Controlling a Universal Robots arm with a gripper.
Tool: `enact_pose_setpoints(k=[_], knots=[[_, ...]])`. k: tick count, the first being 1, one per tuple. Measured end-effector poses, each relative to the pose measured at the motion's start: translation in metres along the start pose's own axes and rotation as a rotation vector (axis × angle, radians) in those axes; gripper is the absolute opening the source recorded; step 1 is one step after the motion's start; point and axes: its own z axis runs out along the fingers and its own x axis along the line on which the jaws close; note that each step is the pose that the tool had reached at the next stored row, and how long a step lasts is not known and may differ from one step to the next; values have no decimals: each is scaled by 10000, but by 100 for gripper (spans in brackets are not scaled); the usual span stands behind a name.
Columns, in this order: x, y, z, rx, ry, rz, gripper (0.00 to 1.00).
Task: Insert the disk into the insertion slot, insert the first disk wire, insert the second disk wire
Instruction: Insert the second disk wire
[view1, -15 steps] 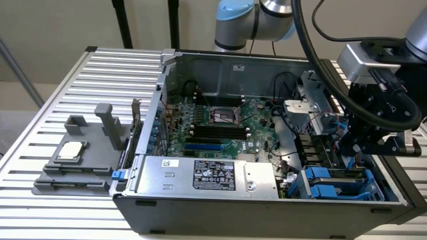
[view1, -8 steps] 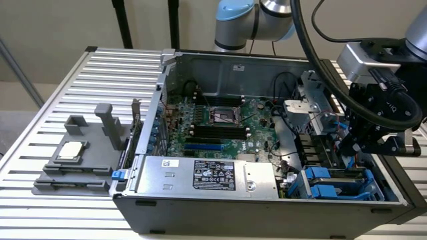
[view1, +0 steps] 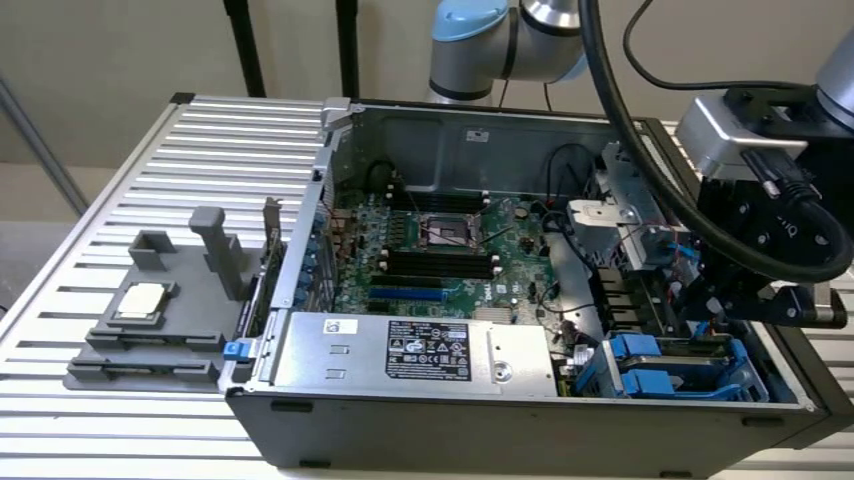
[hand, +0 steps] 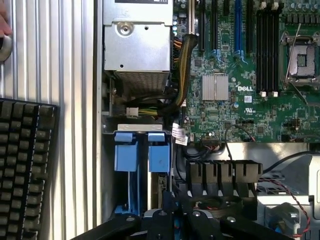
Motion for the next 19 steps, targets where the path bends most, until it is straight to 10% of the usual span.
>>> enact_pose_setpoints(k=[12,19], knots=[[113,6,160,42,-362,-4,16],[137,10,207,102,-392,-7,16]])
